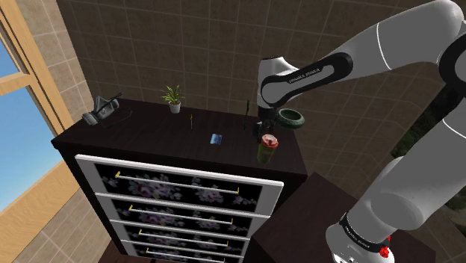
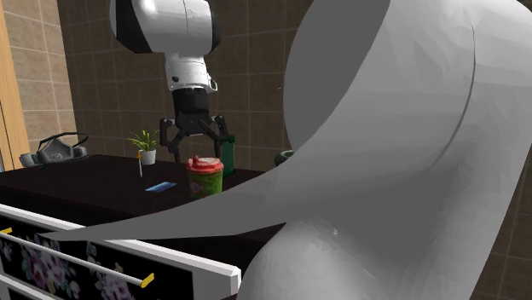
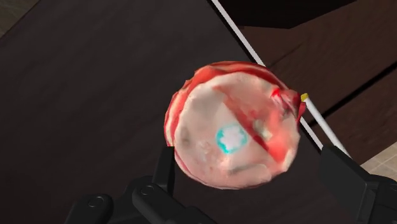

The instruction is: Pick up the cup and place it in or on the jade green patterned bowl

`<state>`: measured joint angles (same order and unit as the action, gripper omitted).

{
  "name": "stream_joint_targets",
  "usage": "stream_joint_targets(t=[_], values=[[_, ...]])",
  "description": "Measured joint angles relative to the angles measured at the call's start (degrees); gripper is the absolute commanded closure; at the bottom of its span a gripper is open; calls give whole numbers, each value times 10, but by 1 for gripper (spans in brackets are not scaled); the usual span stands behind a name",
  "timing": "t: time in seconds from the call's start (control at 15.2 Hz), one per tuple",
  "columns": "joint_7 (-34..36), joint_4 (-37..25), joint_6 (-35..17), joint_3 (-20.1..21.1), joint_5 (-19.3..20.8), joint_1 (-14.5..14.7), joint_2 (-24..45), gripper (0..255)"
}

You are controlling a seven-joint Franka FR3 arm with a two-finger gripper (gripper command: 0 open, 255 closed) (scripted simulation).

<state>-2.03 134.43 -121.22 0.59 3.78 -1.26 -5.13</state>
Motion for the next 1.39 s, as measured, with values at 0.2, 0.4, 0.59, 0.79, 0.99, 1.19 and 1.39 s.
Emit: stream_joint_targets(t=[0.2,0.4,0.59,0.79,0.99,1.19,1.39], values=[[0,5,-23,-4,14,-3,3,0],[0,6,-42,-4,26,0,8,0],[3,8,-58,-5,10,1,8,0],[0,2,-50,-6,6,1,11,255],[-1,0,-47,-7,6,0,13,255],[3,0,-32,-3,4,3,8,255],[1,2,-41,-5,5,2,7,255]])
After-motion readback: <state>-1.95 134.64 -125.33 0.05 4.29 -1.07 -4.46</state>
